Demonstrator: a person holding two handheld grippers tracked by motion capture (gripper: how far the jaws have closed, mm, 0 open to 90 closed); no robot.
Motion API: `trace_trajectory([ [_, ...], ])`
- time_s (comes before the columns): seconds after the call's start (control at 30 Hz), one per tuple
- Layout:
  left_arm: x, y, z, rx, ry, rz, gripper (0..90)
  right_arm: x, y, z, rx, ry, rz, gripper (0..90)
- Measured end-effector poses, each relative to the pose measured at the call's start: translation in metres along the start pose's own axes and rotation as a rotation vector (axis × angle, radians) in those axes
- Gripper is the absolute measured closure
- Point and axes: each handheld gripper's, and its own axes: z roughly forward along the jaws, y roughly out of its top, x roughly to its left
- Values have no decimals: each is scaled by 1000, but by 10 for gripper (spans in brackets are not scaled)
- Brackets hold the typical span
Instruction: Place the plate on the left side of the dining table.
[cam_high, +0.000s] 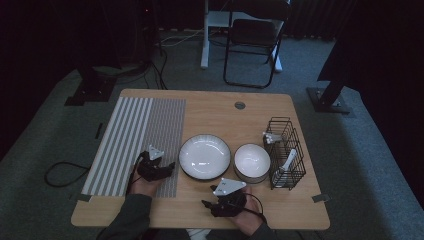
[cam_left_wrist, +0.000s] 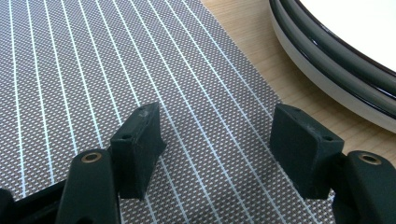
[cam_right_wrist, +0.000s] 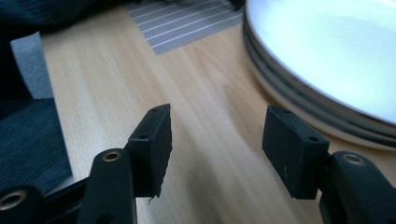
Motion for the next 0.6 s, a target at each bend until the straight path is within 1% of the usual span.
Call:
trace_trajectory([
  [0.03, 0, 0, 0, 1, 3, 1, 336, -1, 2, -4, -7, -20, -3, 421],
  [0.07, 0, 0, 0, 2, 2, 0, 336, -1, 2, -4, -7, -20, -3, 421],
  [0.17, 0, 0, 0, 2, 5, 1, 334, -4, 5, -10, -15, -48, -8, 422],
  [0.3, -2, 0, 0, -1, 19, 12, 326, -9, 7, -15, -24, -70, 5, 405],
  [0.47, 0, 0, 0, 3, 9, 2, 323, -13, 9, -20, -29, -96, 10, 403],
  [0.53, 0, 0, 0, 4, 9, -2, 323, -14, 11, -22, -26, -124, 3, 403],
  [0.57, 0, 0, 0, 5, 9, -2, 323, -14, 11, -22, -26, -124, 3, 403],
  [0.6, 0, 0, 0, 5, 10, -2, 323, -14, 12, -22, -23, -137, -4, 403],
])
